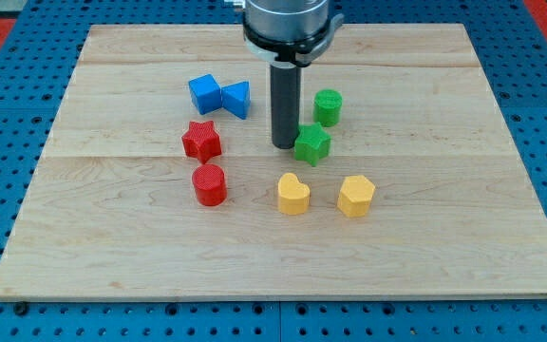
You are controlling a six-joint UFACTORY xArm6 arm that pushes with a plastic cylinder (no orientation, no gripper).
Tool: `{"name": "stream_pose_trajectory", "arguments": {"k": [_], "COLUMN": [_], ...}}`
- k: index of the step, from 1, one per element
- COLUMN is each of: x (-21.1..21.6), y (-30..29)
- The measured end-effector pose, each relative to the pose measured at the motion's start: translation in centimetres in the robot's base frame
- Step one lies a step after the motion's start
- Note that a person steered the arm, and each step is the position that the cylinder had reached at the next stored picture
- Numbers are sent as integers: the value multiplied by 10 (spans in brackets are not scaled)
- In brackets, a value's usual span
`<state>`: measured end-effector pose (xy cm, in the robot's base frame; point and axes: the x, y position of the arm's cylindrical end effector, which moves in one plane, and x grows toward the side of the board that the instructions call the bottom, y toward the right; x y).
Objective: Adjust blue blocks with green circle in horizontal line
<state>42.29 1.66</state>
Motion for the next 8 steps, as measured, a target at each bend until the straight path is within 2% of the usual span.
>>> {"name": "stream_pose_trajectory", "arguments": {"k": [2, 3, 6, 7, 8], "x": [1, 1, -11, -21, -21], "y": [40, 38, 21, -24, -33]}}
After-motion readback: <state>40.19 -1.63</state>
